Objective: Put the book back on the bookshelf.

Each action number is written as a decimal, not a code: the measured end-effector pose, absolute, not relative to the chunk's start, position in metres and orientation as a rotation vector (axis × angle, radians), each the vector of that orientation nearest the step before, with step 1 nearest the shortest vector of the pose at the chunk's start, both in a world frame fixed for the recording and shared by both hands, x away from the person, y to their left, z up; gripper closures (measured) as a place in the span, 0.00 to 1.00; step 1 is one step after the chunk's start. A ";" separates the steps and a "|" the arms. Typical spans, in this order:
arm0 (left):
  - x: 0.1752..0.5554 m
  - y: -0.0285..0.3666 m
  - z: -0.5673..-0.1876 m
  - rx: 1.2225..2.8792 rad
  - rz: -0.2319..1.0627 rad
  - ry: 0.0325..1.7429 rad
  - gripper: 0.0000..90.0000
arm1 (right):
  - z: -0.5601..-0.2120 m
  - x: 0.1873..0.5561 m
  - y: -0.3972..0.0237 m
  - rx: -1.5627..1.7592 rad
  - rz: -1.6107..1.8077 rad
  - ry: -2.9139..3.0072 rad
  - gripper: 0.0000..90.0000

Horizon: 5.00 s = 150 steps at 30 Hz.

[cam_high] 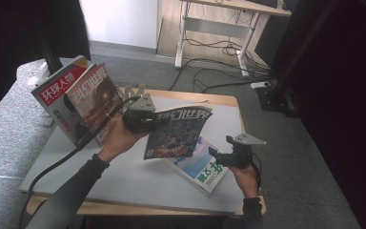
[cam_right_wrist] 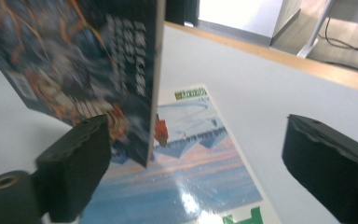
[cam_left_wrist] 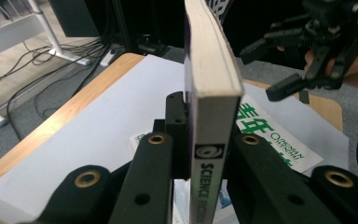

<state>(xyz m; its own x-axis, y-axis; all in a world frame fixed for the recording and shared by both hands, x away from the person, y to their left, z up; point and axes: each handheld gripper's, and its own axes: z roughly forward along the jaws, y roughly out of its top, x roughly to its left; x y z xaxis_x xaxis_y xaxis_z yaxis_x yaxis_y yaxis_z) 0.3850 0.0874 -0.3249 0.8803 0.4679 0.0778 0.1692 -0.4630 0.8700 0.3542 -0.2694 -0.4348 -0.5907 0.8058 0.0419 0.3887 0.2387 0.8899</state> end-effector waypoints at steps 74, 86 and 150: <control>0.375 0.269 -0.270 1.846 0.676 0.952 0.92 | -0.532 0.360 -0.270 1.212 1.103 2.148 0.00; 0.402 0.264 -0.280 1.837 0.716 1.000 0.92 | -0.532 0.360 -0.270 1.211 1.103 2.150 0.00; 0.420 0.285 -0.321 1.910 0.628 1.161 0.90 | -0.532 0.360 -0.270 1.209 1.104 2.150 0.00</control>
